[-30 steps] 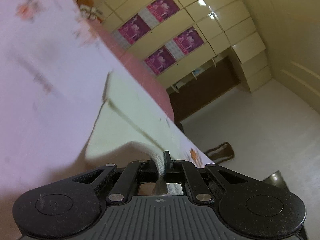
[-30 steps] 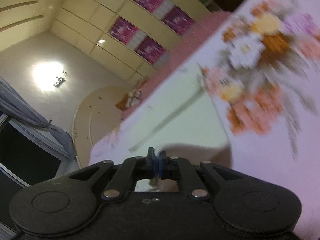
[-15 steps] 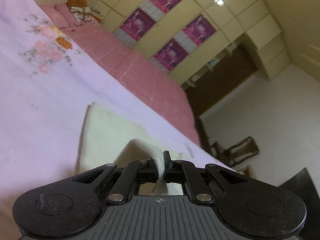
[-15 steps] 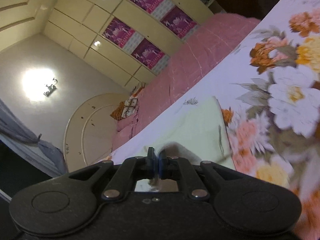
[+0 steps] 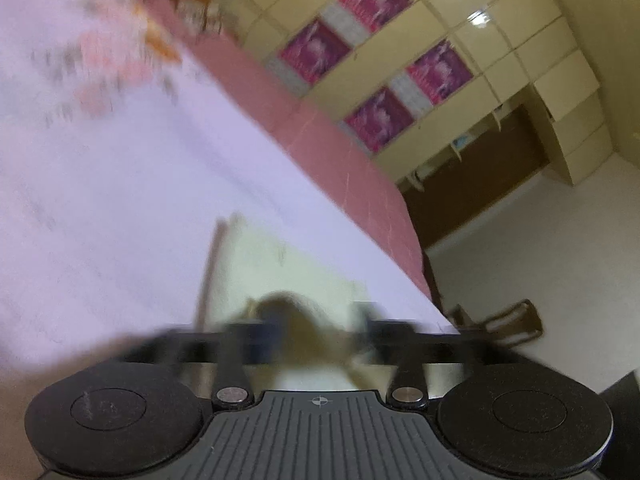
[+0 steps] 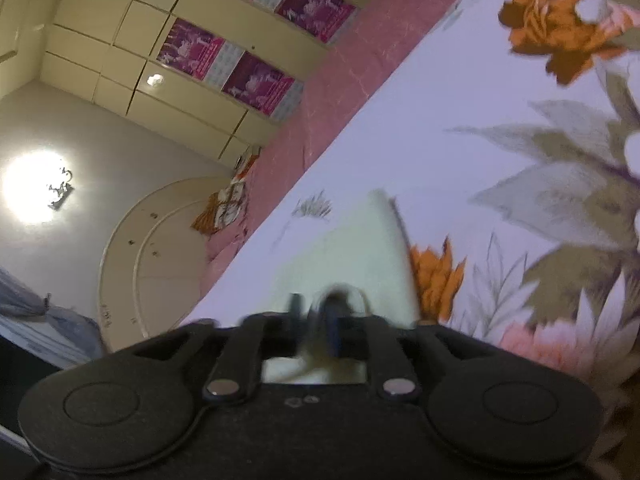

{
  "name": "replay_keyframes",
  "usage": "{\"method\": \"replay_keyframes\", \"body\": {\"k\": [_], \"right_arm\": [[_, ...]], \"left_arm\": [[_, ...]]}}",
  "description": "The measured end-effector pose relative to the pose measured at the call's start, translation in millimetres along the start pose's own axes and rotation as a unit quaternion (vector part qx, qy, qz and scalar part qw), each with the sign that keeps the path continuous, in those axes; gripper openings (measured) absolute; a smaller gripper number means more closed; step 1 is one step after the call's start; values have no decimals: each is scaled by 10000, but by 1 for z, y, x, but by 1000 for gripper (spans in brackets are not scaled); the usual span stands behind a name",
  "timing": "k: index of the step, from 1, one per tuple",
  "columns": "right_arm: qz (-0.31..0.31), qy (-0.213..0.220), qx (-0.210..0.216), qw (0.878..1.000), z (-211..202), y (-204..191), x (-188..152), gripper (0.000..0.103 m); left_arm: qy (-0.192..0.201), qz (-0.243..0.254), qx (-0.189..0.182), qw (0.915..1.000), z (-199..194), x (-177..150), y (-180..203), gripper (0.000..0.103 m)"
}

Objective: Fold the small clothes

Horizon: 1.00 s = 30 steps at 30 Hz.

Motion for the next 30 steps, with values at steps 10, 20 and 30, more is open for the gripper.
{"method": "replay_keyframes", "body": {"k": [10,20,30], "right_arm": [[-1009,97,-269,9945,-15,-8,3,39],[-2398,-410,-799,9667,7,-33,-19,27],[-3403,-139,-958,9353,0,-62,-32,4]], "left_arm": [[-391,1544,452,9862,12,8,13,56],[-874,2188,176,9717,37,10,28,38],[-100,2609,13,9653,19,15,52,3]]}}
Point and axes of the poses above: each gripper's, at about its wrist camera, not at the fingertips, and z roughly the way its jaws point, y to its right, x to its top, the point moved 9 cm from there along z, roughly the way its jaws point, and after that the axes turned 4 degrees about z, right-handed, at the moved point
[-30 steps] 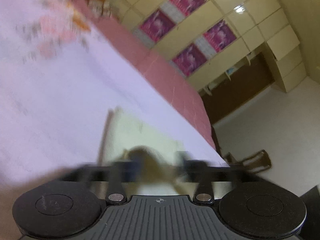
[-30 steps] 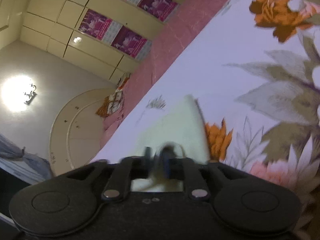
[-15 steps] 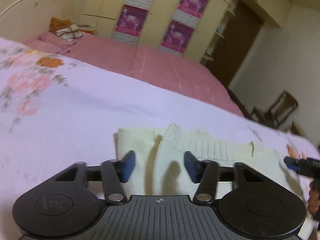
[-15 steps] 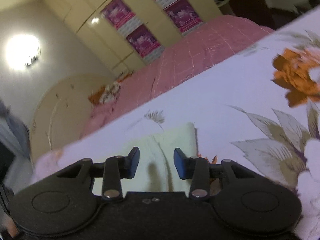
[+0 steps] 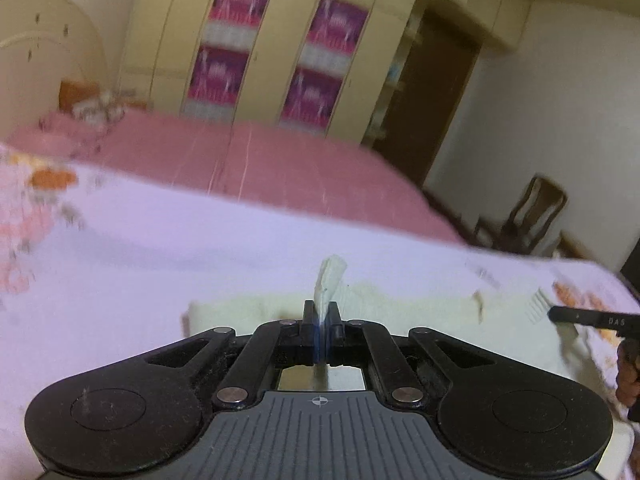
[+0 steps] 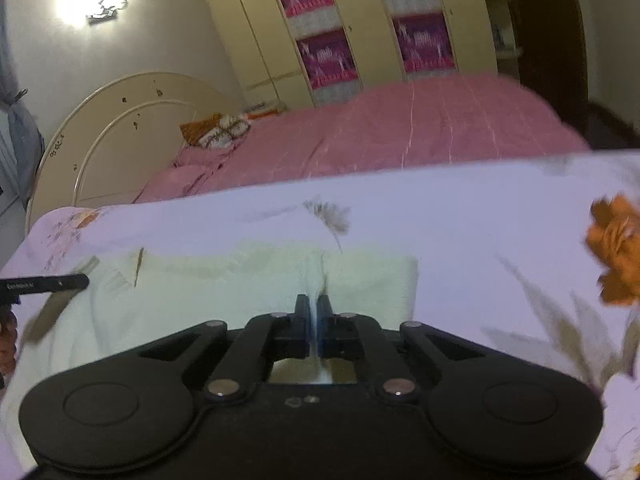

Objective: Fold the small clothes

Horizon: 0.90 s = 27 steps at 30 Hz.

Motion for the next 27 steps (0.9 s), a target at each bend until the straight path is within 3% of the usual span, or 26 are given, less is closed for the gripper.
{"method": "replay_keyframes", "body": {"k": [6,13,18,20,22,23,25,27], "right_arm": [[104,422,-231,9988,-2,9,20,4],[363,130,-358,9986,26,24,8,4],[375,62,-362,9986,31,27,5,4],[300,2,-406,9987,32,26,4,5],[225,-65,-502,9985,31,22,7,12],[137,-5,-648,9978,26,20,10,28],[-152,219,-638,9976,14,6,17,31],[-473,127,-486,9976,18,-17,18,31]], "left_arm": [[200,-171,178,9995,0,10,-7,3],[-321,-352,493,9976,25,-15,-16,3],[-354,-417,478,9974,27,-25,-17,3],[-371,-423,572,9968,22,-23,-17,12],[-181,-378,897,9951,11,-14,-25,56],[56,-255,1062,9940,-1,-5,-23,65],[297,39,876,9957,-10,7,-3,70],[109,328,621,9975,2,8,26,70]]}}
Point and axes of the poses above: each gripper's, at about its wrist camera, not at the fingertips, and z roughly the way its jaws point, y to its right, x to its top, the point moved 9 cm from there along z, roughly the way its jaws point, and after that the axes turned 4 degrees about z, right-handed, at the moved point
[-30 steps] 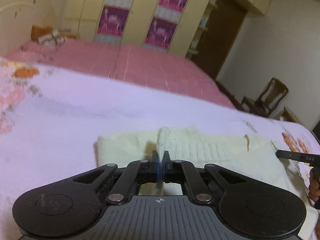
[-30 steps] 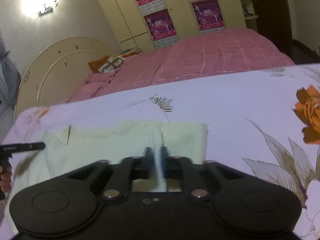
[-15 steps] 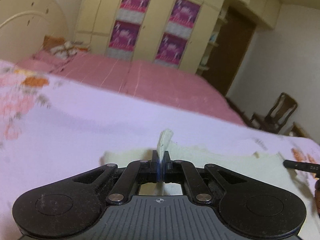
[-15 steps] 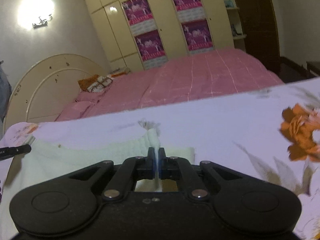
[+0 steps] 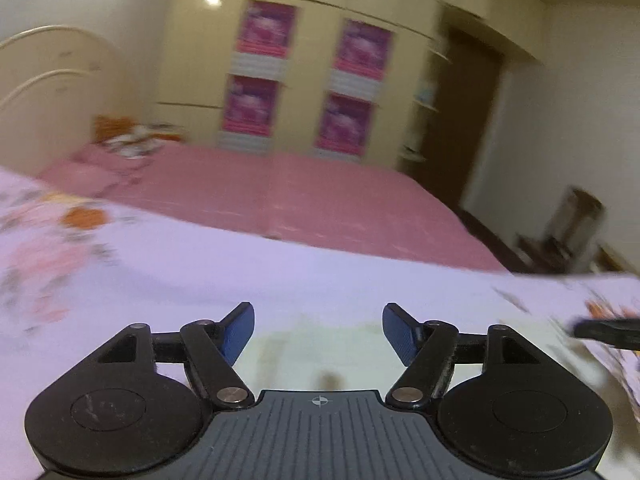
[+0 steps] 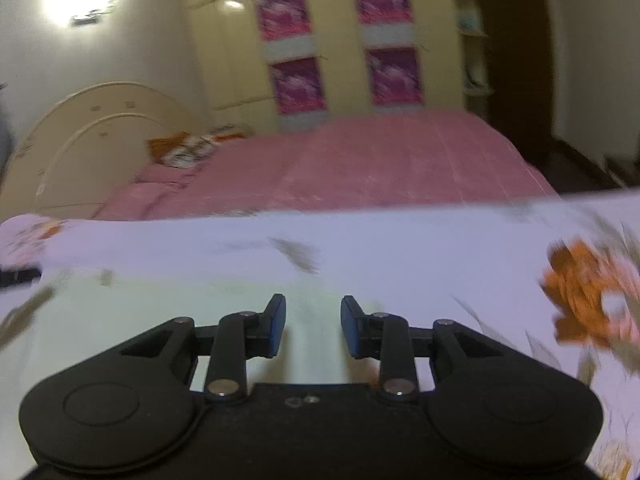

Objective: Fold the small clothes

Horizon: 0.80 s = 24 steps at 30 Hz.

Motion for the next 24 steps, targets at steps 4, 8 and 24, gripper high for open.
{"method": "replay_keyframes", "body": {"k": [4,8,24], "right_arm": [[-694,-411,-21,9967,30,-53,-10,36],[-1056,-596,-58,9926,43,-73,-22,35],[-388,-344,136,9986,-11,-48,-26,36]], "left_arm": [[-638,660,-93,9957,32,-20,47,72],[-637,542,196,9963,33,-35,29,72],[-181,696,-146,9973,-21,-43,72,72]]}}
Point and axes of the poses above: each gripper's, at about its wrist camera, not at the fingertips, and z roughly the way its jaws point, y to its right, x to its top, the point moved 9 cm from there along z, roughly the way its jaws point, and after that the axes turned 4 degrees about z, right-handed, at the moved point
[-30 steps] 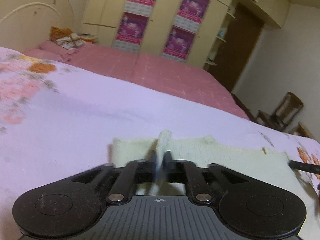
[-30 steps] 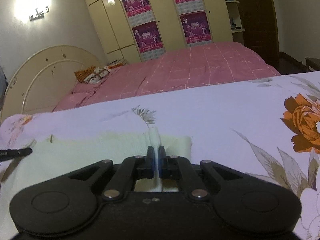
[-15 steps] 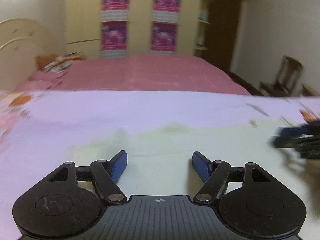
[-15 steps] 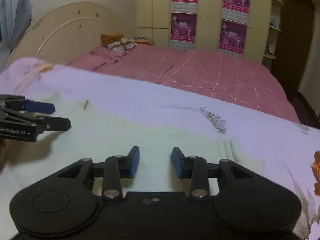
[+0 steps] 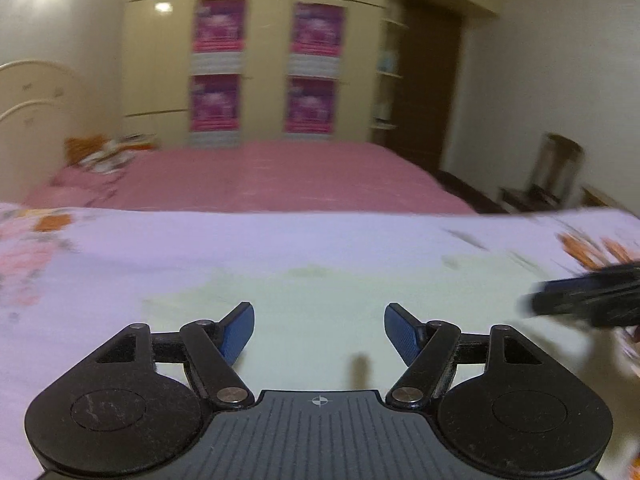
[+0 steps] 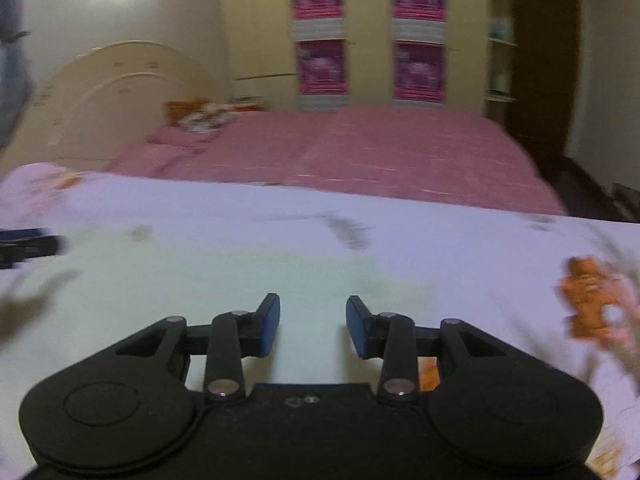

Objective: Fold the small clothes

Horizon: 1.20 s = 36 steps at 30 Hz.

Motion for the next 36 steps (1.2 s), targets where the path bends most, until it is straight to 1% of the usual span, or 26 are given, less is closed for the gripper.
{"method": "replay_keyframes", "body": {"k": [2,3,5,6,7,8,9,10,12,14,15,16,18,19,21,22,23,24,25,26,28,30,32,34,36], "right_arm": [[-138,-119,218,9996,3,-27,-14,36],[-228,-167,278,9992,5,-39,-22,36],[-416,-154,180,9989,7,-49,-34,38],[-457,-141,119,9988,5,-48,-37,38],[-441,-95,35,9990,2,-42,-38,38],[-378,-51,-154,9992,0,-30,-36,38],[-262,-39,-365,9990,-3,-15,-37,38],[-111,-36,-485,9988,-8,-1,-35,36],[184,-36,-502,9986,-15,19,-37,35],[281,-23,-500,9984,-20,17,-37,34],[251,33,-507,9984,-25,12,-34,35],[193,114,-421,9989,-28,2,-33,38],[17,244,-278,9993,-34,-19,-35,36],[-64,228,-228,9995,-32,-29,-37,37],[-185,132,-139,9996,-26,-44,-45,37],[-254,107,-165,9995,-24,-46,-49,39],[-353,71,-275,9990,-21,-46,-53,39],[-367,59,-383,9986,-19,-41,-54,39],[-280,76,-396,9988,-20,-34,-55,39],[-162,98,-393,9990,-20,-27,-54,38],[-19,141,-565,9983,-26,-7,-52,38],[101,143,-653,9977,-35,9,-55,35],[228,124,-635,9976,-45,18,-62,29],[311,87,-628,9975,-49,18,-66,29],[485,127,-585,9970,-57,14,-67,34]], "left_arm": [[-130,102,-140,9998,3,-13,24,72],[-186,205,-126,9995,4,-21,31,72],[-280,360,81,9989,4,-31,29,72],[-266,268,138,9992,0,-35,22,72],[-257,128,150,9995,-5,-38,16,72],[-250,37,205,9995,-12,-39,8,72],[-246,33,271,9993,-17,-42,2,72],[-236,74,329,9992,-22,-45,-4,72],[-217,22,411,9989,-31,-45,-7,72],[-118,-110,379,9992,-29,-37,-13,72],[-60,-161,314,9994,-30,-35,-8,72],[-25,-169,214,9996,-31,-34,0,72],[-24,-79,70,9999,-29,-34,21,72],[-65,-65,39,10000,-26,-36,28,72],[-225,-103,45,9997,-20,-44,38,72],[-317,-83,124,9994,-16,-49,38,72],[-328,-21,174,9993,-15,-53,38,72],[-293,69,156,9994,-17,-55,36,72],[-292,144,147,9994,-21,-57,35,72],[-301,226,195,9991,-24,-58,31,72],[-315,265,270,9988,-31,-63,20,72],[-322,210,387,9985,-41,-69,6,72],[-338,90,462,9983,-49,-71,-4,72],[-364,-27,504,9981,-55,-71,-8,72],[-327,-162,511,9980,-63,-70,-8,72]]}}
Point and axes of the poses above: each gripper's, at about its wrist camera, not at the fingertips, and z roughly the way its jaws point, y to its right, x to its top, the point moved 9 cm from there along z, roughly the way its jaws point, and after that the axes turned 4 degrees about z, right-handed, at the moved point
